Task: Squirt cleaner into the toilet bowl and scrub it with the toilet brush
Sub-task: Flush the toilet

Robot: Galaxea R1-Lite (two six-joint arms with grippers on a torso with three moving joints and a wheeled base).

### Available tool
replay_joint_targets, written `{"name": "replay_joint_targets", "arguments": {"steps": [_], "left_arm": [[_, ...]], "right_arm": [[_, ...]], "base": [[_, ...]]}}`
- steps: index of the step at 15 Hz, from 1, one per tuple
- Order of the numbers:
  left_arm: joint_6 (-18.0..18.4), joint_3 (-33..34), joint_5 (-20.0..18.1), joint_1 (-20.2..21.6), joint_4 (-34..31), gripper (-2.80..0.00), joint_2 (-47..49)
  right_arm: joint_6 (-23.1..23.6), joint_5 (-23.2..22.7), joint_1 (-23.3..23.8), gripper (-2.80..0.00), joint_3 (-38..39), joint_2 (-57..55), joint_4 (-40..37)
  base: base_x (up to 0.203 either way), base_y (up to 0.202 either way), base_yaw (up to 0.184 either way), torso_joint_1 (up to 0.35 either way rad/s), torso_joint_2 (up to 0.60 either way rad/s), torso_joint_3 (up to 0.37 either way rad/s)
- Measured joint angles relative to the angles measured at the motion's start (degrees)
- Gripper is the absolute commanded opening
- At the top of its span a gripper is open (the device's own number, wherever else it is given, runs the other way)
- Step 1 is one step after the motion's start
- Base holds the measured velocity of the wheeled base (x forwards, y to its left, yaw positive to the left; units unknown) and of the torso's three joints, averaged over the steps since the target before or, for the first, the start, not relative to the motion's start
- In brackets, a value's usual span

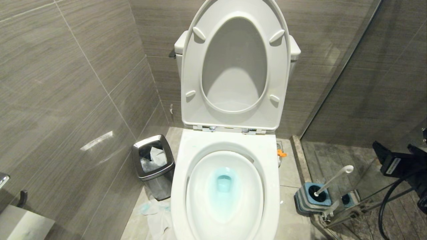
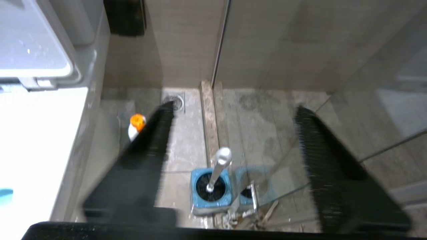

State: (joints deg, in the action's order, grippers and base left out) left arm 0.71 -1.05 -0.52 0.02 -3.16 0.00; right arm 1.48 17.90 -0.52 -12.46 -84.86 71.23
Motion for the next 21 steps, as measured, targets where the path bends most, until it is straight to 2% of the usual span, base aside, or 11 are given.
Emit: {"name": "replay_joint_targets", "arguments": {"steps": [3,5,7,12,13,16,21], "left_arm": [[0.0,0.0,0.0,0.0,0.0,-2.8,0.0],[-0.02,0.0,0.01,0.0,0.0,-2.8,0.0],[0.0,0.0,0.01,0.0,0.02,-2.8,0.0],[-0.02,0.0,0.01,0.0,0.0,-2.8,0.0],[0.0,0.0,0.0,-0.02,0.0,-2.8,0.0],[0.0,0.0,0.01,0.0,0.0,-2.8,0.0],[0.0,0.0,0.0,-0.02,0.02,-2.8,0.0]], "right_arm": [[0.21,-1.84,0.01,-2.8,-4.3,0.38,-0.32],[2.6,-3.42,0.01,-2.8,-8.27,0.41,-2.21],[6.02,-3.68,0.01,-2.8,-9.27,1.13,-6.39],[5.17,-3.57,0.01,-2.8,-10.58,7.66,-22.77],[4.97,-2.93,0.04,-2.8,-10.82,8.67,-24.1],[5.62,-0.28,0.09,-2.8,-9.75,11.03,-24.04],[6.93,0.26,0.01,-2.8,-6.48,16.92,-24.95]], "base": [[0.0,0.0,0.0,0.0,0.0,0.0],[0.0,0.0,0.0,0.0,0.0,0.0],[0.0,0.0,0.0,0.0,0.0,0.0],[0.0,0.0,0.0,0.0,0.0,0.0],[0.0,0.0,0.0,0.0,0.0,0.0],[0.0,0.0,0.0,0.0,0.0,0.0],[0.0,0.0,0.0,0.0,0.0,0.0]]}}
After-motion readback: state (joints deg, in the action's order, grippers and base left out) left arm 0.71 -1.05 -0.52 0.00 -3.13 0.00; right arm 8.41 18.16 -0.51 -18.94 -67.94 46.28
